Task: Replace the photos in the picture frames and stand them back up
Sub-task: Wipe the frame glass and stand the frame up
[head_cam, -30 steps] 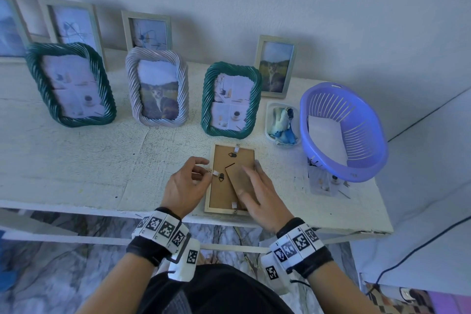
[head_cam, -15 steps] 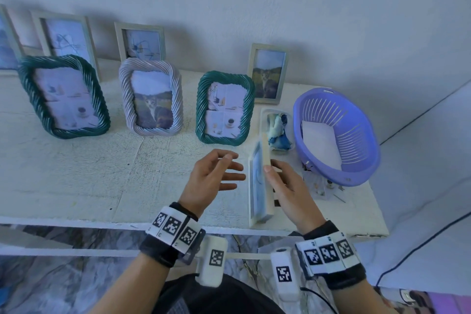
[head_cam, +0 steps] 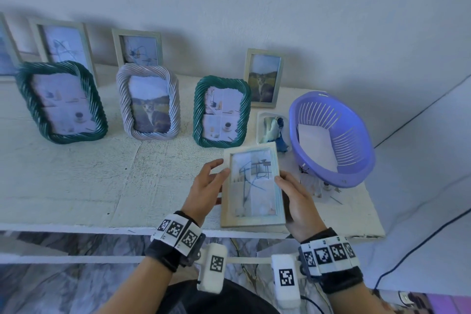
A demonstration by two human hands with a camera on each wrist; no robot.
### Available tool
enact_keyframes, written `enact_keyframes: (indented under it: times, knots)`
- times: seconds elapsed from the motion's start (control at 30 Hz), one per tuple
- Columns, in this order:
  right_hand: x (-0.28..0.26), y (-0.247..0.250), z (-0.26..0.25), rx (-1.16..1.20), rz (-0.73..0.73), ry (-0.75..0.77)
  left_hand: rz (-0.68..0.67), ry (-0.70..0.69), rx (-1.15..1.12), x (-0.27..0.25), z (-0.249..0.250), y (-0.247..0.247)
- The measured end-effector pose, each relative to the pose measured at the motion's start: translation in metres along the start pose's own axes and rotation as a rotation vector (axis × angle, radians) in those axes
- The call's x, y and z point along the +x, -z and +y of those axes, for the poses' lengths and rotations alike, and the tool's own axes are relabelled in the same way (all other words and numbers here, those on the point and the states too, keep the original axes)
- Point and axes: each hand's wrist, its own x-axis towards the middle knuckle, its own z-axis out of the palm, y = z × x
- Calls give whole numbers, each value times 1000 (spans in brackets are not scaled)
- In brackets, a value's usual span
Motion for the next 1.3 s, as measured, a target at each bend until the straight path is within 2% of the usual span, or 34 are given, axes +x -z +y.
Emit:
enact_keyframes:
  times: [0.07, 0.13, 0.23, 0.3, 0.4, 0.47, 0.6, 0.7, 0.8, 0.97, 1.07, 1.17, 1.3]
  knots:
    - [1, -6, 1, 64, -55, -27, 20, -20, -83, -2, 4, 5]
    - [6, -12, 0, 4, -60, -23, 50, -64, -111, -2, 4, 11]
    - [25, -14, -3, -378, 5, 86, 123, -146, -63, 1, 1, 24]
    - [45, -14, -7, -701, 53, 242, 158, -176, -9, 1, 0, 31]
    - [83, -22, -17, -1032, 113, 453, 199, -204, 19, -2, 1, 38]
    - [107, -32, -24, -1233, 147, 453, 210, -218, 15, -4, 3, 41]
    - [145, -46, -32, -1488, 229, 294, 216, -251, 17, -5, 5, 48]
    - [167, -46, -33, -1583, 327, 195, 231, -266, 39, -4, 3, 52]
    - [183, -44, -32, -1657, 361, 128, 250, -258, 49, -5, 3, 54]
    - [197, -39, -30, -1781, 382, 150, 221, -269, 17, -2, 4, 53]
    - [197, -35, -30, -1812, 342, 192, 210, -284, 28, 3, 3, 53]
    - [182, -34, -33, -1672, 295, 248, 195, -306, 38, 8, 0, 54]
    - [130, -38, -26, -1372, 239, 345, 178, -334, 21, 13, -4, 54]
